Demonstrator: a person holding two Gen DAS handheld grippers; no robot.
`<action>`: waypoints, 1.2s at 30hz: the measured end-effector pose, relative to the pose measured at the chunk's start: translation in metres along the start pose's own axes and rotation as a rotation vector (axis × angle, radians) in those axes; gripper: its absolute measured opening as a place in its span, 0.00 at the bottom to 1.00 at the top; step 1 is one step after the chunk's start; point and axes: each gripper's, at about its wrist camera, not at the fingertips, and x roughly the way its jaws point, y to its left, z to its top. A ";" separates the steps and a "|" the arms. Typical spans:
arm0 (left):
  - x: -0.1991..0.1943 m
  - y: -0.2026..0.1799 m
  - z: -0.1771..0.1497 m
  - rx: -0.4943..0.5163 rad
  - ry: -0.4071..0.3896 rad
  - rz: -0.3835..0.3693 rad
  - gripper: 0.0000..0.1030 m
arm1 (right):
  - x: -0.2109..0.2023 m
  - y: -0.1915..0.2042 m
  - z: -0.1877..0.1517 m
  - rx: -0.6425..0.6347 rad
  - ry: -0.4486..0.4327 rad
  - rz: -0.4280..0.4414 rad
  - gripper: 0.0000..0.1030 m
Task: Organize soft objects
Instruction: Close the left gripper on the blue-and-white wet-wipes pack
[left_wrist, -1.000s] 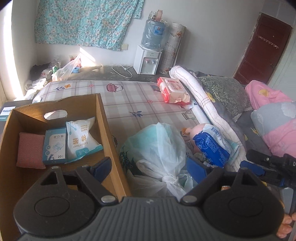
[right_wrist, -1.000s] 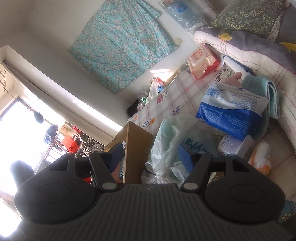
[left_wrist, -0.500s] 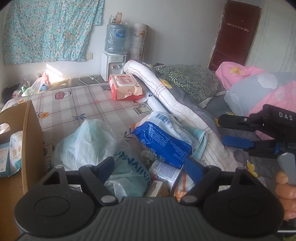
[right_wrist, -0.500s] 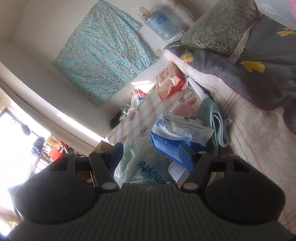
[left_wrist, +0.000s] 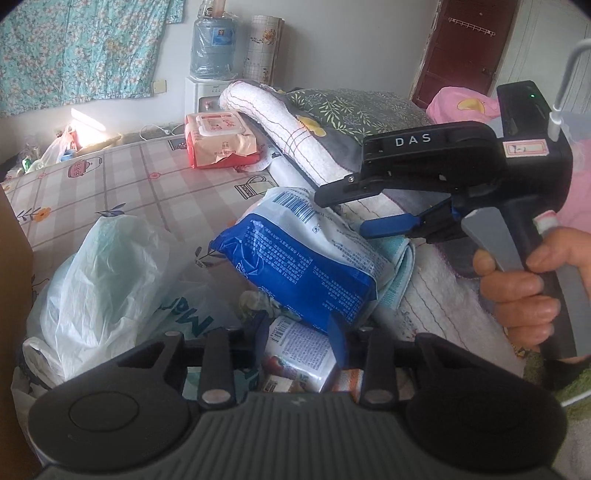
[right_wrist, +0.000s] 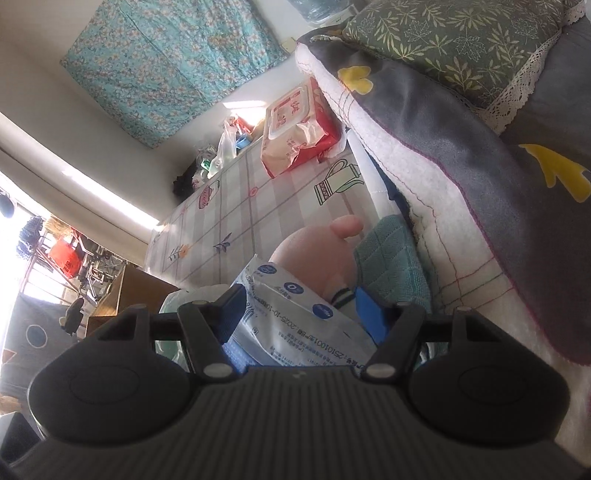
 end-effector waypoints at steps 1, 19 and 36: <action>0.003 0.000 0.000 0.001 0.001 -0.002 0.31 | 0.007 -0.001 0.002 -0.003 0.013 0.000 0.65; 0.002 0.014 0.000 -0.051 0.051 -0.121 0.28 | -0.016 0.018 -0.021 0.052 0.105 0.225 0.69; -0.036 0.066 0.002 -0.193 0.013 -0.059 0.63 | 0.009 0.024 -0.068 0.200 0.192 0.412 0.68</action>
